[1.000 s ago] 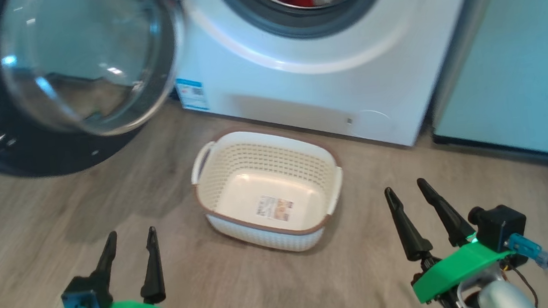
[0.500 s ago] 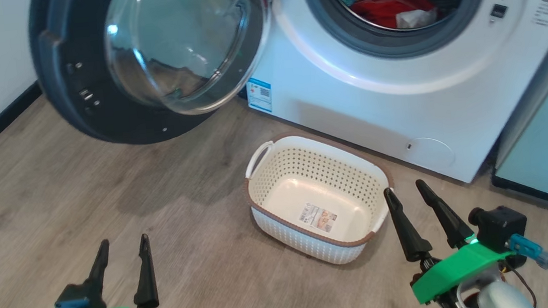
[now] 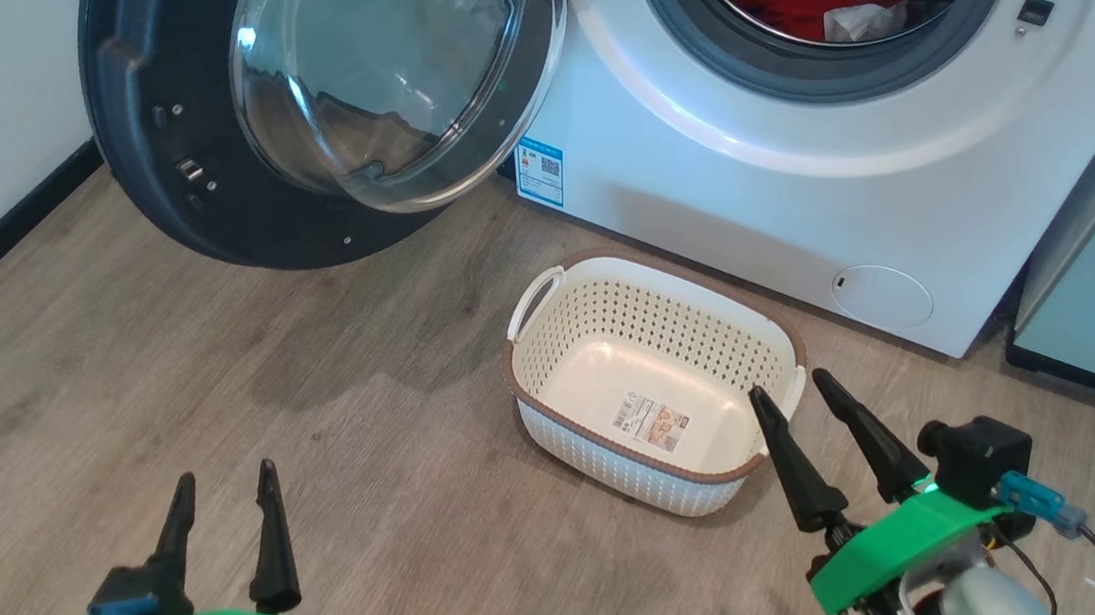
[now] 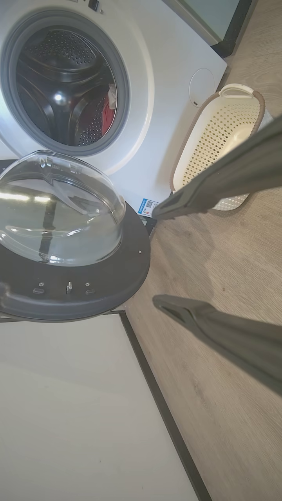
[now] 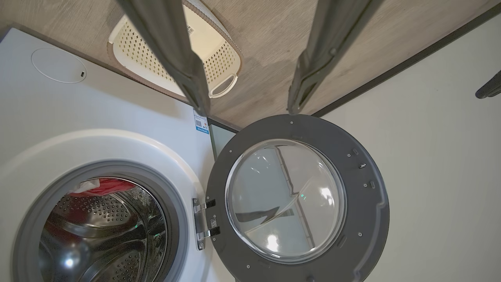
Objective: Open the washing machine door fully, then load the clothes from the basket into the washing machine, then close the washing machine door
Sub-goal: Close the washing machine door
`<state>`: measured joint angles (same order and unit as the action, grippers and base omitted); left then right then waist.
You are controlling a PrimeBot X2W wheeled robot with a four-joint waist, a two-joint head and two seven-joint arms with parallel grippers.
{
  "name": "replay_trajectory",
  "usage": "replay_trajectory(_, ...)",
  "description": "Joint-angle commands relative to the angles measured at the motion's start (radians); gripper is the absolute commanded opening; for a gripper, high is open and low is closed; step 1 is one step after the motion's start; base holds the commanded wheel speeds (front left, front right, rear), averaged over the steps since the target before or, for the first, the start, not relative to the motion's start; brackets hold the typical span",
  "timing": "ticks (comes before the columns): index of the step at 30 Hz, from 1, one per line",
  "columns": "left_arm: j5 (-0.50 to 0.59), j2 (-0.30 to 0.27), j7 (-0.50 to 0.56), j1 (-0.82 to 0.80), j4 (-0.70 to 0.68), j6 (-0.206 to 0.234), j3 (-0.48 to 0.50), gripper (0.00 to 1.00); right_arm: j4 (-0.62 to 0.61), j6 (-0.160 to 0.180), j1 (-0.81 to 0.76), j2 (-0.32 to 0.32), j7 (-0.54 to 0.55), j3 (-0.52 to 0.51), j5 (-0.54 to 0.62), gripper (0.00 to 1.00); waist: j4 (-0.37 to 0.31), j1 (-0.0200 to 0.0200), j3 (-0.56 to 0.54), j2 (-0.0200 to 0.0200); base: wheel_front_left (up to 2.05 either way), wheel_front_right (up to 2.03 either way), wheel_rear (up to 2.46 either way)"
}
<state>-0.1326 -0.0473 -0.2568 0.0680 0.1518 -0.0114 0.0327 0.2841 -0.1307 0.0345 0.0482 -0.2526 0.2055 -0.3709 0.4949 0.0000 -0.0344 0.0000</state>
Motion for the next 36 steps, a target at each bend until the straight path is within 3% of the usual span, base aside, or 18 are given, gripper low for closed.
replay_trajectory(1,-0.006,-0.003,-0.005,-0.026,-0.039,0.009,0.032,1.00,-0.027,0.000,0.058,0.002,-0.009,0.026,-0.002,1.00,0.000,0.0000,0.000,0.0000,0.00,0.00,0.00)
replay_trajectory(24,-0.007,-0.003,-0.005,-0.028,-0.048,0.011,0.036,1.00,-0.031,0.000,0.054,0.002,-0.009,0.022,-0.003,1.00,-0.007,0.0000,-0.009,0.0000,0.00,0.00,0.00)
replay_trajectory(25,-0.008,-0.003,-0.005,-0.029,-0.049,0.008,0.034,0.31,-0.033,0.000,0.052,0.002,-0.009,0.019,-0.002,1.00,-0.006,0.0000,-0.007,0.0000,0.00,0.00,0.00)
replay_trajectory(26,-0.007,-0.003,-0.005,-0.030,-0.051,0.006,0.032,0.00,-0.034,0.000,0.051,0.002,-0.009,0.018,-0.001,1.00,-0.005,0.0000,-0.006,0.0000,0.00,0.00,0.00)
replay_trajectory(36,0.035,-0.004,-0.005,-0.076,-0.149,-0.002,0.059,0.00,-0.056,0.000,0.040,0.002,-0.009,-0.016,0.034,1.00,-0.003,0.0000,0.055,0.0000,0.00,0.00,0.00)
